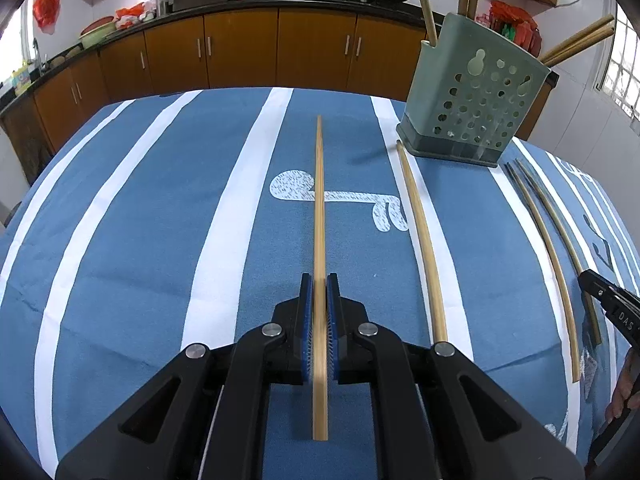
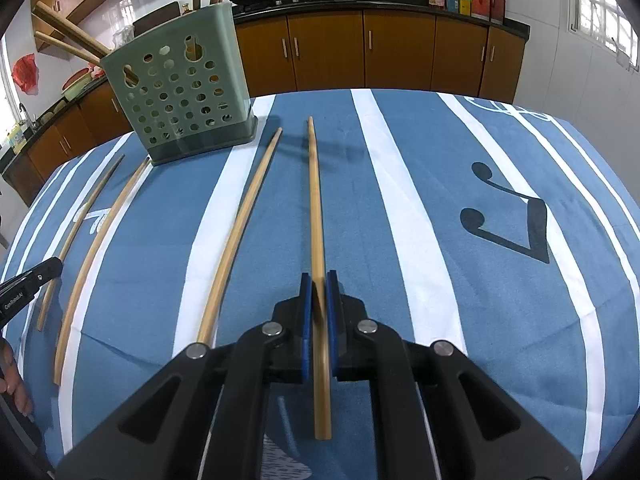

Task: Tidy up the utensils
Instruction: 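Raise the left gripper's chopstick above the green holder while the right gripper carries its chopstick there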

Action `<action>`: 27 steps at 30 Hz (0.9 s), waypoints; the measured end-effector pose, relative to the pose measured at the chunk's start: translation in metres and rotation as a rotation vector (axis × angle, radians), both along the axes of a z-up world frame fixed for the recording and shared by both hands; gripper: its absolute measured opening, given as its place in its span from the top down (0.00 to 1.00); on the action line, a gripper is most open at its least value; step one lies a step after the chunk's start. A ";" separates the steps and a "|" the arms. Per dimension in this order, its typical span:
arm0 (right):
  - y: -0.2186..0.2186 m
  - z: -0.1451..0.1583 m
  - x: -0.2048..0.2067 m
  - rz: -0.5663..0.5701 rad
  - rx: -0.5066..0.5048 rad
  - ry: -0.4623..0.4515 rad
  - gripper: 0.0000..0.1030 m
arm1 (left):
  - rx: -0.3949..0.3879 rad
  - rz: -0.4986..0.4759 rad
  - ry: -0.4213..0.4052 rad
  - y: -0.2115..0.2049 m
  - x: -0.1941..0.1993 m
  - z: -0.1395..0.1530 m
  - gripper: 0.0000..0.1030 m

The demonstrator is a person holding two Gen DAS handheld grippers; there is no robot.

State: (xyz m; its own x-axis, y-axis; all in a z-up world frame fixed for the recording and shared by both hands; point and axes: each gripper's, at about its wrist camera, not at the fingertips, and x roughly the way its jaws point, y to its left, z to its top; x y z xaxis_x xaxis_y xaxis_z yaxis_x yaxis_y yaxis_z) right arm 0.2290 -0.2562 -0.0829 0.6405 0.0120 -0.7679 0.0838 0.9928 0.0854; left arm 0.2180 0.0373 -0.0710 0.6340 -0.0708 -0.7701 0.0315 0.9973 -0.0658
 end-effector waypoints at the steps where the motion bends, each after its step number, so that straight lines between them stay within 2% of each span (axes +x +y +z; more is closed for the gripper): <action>1: 0.000 0.000 0.000 0.000 -0.002 0.000 0.92 | 0.002 0.000 0.000 0.000 0.000 0.000 0.92; 27: -0.003 -0.001 0.000 0.001 0.023 -0.004 0.92 | -0.008 0.000 0.001 0.001 0.000 0.000 0.92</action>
State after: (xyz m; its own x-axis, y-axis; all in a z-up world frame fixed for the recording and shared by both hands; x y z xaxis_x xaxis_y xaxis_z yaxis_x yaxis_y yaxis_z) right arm 0.2287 -0.2587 -0.0840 0.6435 0.0297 -0.7649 0.0827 0.9907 0.1081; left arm 0.2185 0.0387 -0.0707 0.6331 -0.0768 -0.7702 0.0314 0.9968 -0.0736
